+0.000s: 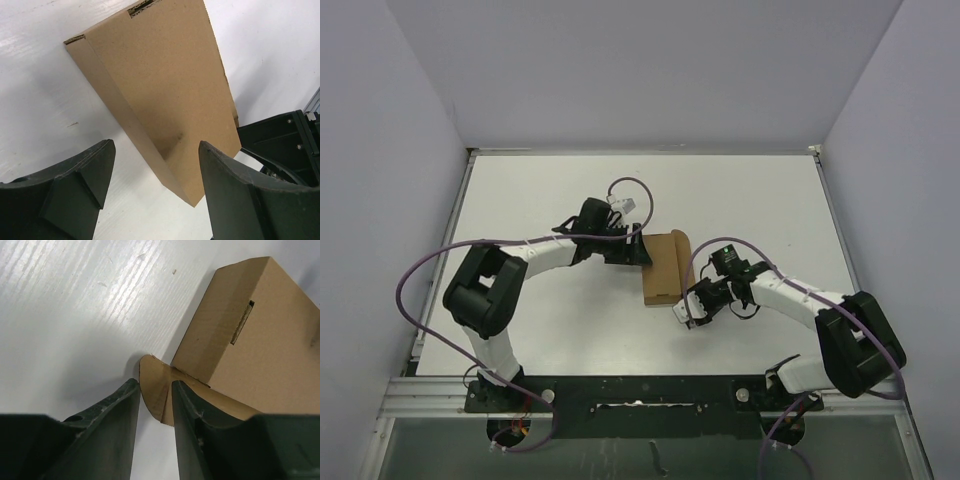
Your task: Fold the paper box
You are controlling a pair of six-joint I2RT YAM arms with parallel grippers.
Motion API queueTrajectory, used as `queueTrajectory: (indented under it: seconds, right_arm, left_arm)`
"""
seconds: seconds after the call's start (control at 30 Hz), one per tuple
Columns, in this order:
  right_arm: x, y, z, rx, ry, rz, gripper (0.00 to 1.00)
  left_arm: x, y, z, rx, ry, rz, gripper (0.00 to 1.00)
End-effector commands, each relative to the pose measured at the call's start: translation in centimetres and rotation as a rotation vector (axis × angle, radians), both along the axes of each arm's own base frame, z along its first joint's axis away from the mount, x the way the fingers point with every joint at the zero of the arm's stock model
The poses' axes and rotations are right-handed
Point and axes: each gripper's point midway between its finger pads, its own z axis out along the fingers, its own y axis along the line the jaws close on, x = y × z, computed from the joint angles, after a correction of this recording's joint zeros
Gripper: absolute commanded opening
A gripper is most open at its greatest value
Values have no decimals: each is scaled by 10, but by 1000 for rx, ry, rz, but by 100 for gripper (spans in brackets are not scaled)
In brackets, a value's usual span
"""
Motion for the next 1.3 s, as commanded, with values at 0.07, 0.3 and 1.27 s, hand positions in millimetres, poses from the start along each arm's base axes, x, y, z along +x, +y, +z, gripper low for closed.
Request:
queueTrajectory:
  seconds: [0.07,0.3,1.27]
  right_arm:
    - [5,5,0,9,-17,-16,29]
    - [8,6,1,12,-7,-39,21]
    - [18,3,5,3,204,-216,8]
  left_arm:
    - [11,-15,10,-43,-26,-21,66]
    - [10,-14,1,-21,-7,-20,64]
    - [9,-11,-10,14,26,-28,56]
